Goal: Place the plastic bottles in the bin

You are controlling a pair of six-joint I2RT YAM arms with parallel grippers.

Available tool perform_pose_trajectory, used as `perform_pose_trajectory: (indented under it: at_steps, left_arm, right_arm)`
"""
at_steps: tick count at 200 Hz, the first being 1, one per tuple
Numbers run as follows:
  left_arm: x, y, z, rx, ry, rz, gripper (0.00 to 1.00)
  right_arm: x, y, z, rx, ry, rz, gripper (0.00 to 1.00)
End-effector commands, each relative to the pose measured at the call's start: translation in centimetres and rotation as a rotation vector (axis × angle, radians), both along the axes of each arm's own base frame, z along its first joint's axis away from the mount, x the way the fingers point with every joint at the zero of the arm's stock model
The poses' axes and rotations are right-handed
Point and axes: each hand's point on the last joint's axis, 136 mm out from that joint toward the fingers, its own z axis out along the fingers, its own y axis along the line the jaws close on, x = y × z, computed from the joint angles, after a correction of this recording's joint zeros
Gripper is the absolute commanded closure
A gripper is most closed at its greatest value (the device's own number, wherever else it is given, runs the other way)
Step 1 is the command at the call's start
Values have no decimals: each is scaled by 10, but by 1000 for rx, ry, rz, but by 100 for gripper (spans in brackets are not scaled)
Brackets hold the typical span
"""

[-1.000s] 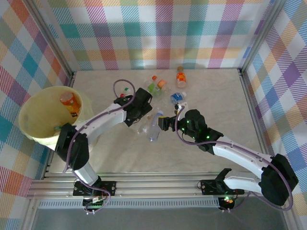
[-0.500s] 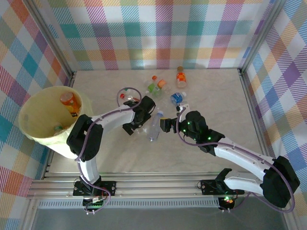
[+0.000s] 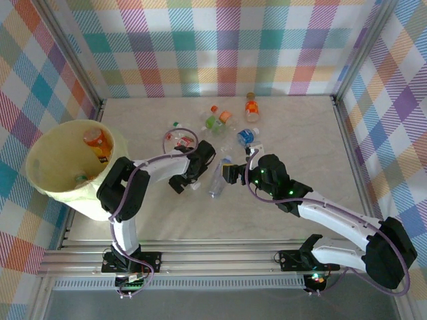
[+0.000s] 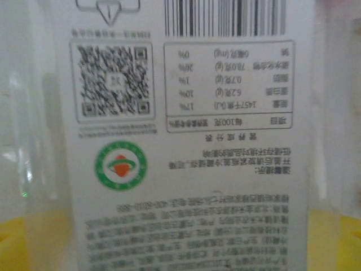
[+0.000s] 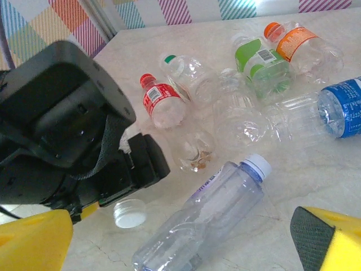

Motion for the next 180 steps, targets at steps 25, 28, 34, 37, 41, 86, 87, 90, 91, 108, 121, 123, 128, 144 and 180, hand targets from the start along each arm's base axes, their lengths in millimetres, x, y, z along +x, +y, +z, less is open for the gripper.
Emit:
perform_pose_trajectory:
  at_steps: [25, 28, 34, 37, 41, 86, 87, 90, 91, 108, 121, 123, 128, 144, 180]
  left_arm:
    - [14, 16, 18, 1, -61, -76, 0]
    - [16, 15, 18, -6, -66, -83, 0]
    - [20, 15, 18, -18, -76, -96, 0]
    - [21, 15, 18, -22, -80, -101, 0]
    - [22, 16, 18, -21, -84, -105, 0]
    - [35, 35, 18, -4, -82, -103, 0]
    - [35, 35, 18, -4, -82, -104, 0]
    - [36, 35, 17, -6, -80, -105, 0]
    - [36, 36, 17, -6, -80, -105, 0]
    - [39, 36, 16, -8, -75, -119, 0]
    - [41, 35, 17, -3, -75, -138, 0]
    - [41, 35, 16, -3, -74, -142, 0]
    - [43, 34, 17, 2, -73, -151, 0]
    - [45, 34, 17, 18, -57, -177, 0]
    - [43, 32, 14, 21, -39, -191, 2]
  right_arm:
    - [2, 8, -1, 9, 20, 12, 0]
    - [2, 8, -2, 8, 21, 13, 0]
    - [2, 9, -2, 8, 23, 17, 0]
    - [2, 10, -2, 9, 23, 18, 0]
    - [3, 10, -2, 8, 24, 18, 0]
    - [3, 9, -3, 3, 27, 16, 0]
    - [3, 10, -4, 2, 28, 17, 0]
    - [3, 10, -2, 5, 27, 16, 0]
    - [3, 10, -2, 4, 26, 17, 0]
    - [3, 10, -3, 2, 28, 17, 0]
    - [3, 10, -2, 4, 28, 16, 0]
    - [3, 10, -2, 4, 27, 17, 0]
    - [4, 10, -2, 5, 25, 14, 0]
    - [4, 11, -2, 7, 28, 15, 0]
    - [5, 13, -2, 7, 33, 19, 0]
